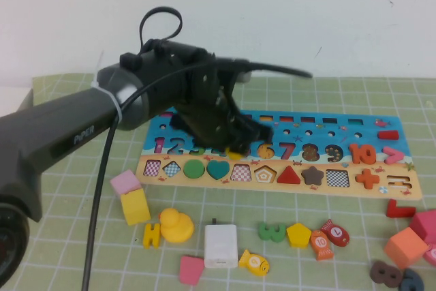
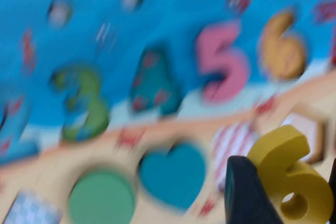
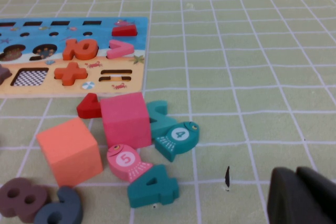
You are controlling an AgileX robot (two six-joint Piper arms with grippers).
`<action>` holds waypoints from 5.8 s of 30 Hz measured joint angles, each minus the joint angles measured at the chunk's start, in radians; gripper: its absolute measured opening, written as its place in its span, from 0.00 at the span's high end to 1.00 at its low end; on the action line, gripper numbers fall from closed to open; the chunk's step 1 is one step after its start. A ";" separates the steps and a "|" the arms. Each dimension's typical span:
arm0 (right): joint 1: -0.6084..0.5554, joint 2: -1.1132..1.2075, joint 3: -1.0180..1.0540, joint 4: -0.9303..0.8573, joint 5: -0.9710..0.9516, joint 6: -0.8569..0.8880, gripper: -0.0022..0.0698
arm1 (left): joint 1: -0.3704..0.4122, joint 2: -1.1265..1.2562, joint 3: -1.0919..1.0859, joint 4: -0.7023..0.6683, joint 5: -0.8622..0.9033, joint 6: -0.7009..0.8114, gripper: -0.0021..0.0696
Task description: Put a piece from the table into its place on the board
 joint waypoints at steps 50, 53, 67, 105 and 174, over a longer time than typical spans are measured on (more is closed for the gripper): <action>0.000 0.000 0.000 0.000 0.002 0.000 0.96 | -0.051 0.284 -0.286 0.031 -0.077 0.148 0.58; 0.000 0.000 0.000 0.000 0.002 0.000 0.96 | -0.051 0.284 -0.286 0.031 -0.077 0.145 0.58; 0.000 0.000 0.000 0.000 0.002 0.000 0.96 | -0.051 0.284 -0.286 0.020 -0.066 0.145 0.59; 0.000 0.000 0.000 0.000 0.002 0.000 0.96 | -0.051 0.120 -0.586 0.348 0.306 0.175 0.96; 0.000 0.000 0.000 0.000 0.002 0.000 0.96 | 0.321 -1.946 1.652 0.119 -0.675 0.127 0.97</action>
